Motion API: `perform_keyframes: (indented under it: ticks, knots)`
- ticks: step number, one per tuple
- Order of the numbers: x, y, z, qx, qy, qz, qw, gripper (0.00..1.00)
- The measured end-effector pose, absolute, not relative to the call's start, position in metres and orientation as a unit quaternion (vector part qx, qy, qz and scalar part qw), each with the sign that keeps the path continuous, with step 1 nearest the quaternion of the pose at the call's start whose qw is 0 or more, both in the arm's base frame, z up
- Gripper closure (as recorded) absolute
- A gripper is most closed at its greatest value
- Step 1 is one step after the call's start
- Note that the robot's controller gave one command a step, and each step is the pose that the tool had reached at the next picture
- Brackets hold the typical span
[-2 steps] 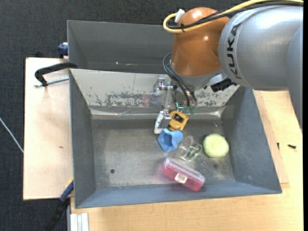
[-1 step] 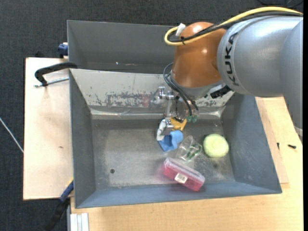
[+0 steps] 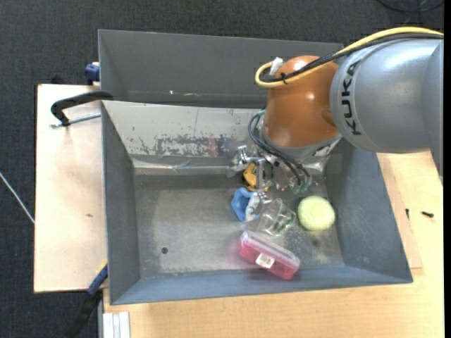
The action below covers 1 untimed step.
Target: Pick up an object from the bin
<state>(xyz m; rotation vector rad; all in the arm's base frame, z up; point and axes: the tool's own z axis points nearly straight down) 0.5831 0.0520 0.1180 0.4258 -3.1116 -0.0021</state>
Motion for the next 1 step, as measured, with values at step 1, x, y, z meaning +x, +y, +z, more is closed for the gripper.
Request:
perform_keyframes:
  ticks: [1]
  knots:
    - [0.5878, 0.0063, 0.0943, 0.264, -0.964, -0.001, 0.000, 0.00]
